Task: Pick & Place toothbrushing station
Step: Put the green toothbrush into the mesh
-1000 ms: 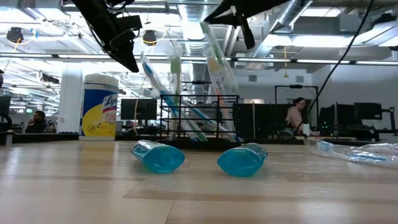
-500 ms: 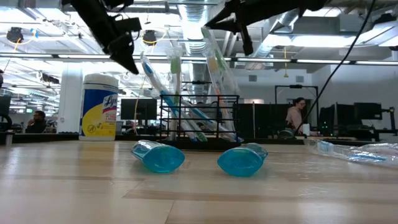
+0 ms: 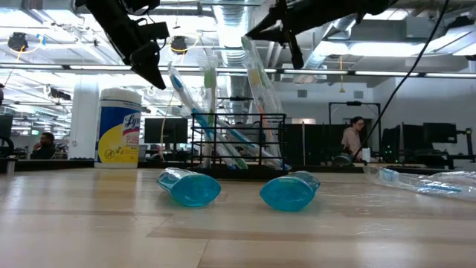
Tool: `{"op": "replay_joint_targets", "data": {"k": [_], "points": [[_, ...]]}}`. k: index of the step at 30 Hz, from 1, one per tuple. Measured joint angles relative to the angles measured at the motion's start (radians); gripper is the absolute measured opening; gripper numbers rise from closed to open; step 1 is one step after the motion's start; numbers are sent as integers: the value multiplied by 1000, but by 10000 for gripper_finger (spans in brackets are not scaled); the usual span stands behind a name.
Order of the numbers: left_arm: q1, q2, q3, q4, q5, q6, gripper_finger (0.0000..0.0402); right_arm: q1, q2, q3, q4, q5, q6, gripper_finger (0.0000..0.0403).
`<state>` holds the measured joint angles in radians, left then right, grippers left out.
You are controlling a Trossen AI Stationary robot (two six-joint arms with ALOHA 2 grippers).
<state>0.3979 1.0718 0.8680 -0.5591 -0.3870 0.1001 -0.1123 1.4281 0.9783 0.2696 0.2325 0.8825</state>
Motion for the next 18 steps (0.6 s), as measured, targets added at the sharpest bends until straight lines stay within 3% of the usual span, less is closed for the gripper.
{"op": "replay_joint_targets", "data": {"k": [11, 18], "points": [[30, 0, 0, 0, 29, 0, 117, -2, 0, 0, 0, -4, -2, 7], [30, 0, 0, 1, 29, 0, 117, -16, 0, 0, -4, -42, 23, 88]]}}
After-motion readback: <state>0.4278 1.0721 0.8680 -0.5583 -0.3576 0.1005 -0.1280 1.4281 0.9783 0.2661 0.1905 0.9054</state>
